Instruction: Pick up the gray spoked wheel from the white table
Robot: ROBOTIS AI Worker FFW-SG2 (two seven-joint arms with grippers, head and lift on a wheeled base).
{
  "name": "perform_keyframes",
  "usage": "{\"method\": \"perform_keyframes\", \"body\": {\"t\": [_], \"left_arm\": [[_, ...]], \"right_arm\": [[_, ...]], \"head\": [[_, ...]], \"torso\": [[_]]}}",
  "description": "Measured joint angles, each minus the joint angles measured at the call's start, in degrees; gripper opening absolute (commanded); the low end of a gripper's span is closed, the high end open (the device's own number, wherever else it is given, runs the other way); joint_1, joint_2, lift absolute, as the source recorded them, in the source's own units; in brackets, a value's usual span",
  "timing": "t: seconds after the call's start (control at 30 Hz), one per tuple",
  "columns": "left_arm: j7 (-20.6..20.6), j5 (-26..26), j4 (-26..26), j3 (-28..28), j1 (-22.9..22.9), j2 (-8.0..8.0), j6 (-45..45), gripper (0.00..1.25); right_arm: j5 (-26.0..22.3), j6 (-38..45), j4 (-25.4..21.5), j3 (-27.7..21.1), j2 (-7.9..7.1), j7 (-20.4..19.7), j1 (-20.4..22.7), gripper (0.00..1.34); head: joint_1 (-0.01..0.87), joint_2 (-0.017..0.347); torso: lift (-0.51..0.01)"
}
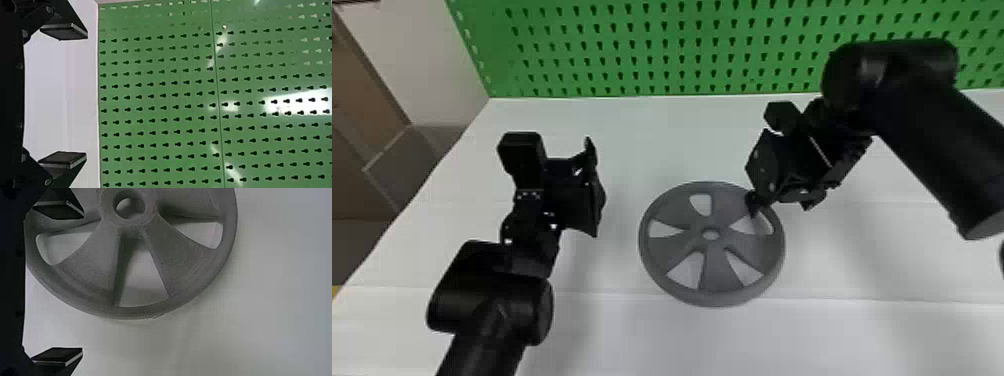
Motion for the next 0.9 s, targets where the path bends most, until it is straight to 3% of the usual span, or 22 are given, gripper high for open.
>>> {"method": "perform_keyframes", "body": {"t": [0.53,0.9], "left_arm": [[0.00,0.05,0.02,-0.12,-0.09,0.00,0.00,1.06],[0.00,0.25,0.09,-0.25,-0.35,0.00,0.00,1.06]], "right_arm": [[-0.18,-0.99,0.00,-0.18,-0.06,0.00,0.18,1.26],[1.69,-5.33,0.18,-1.66,0.99,0.00,0.68,1.26]], "head": [[0.779,0.132],[0.779,0.132]], "torso": [[-0.085],[-0.085]]}}
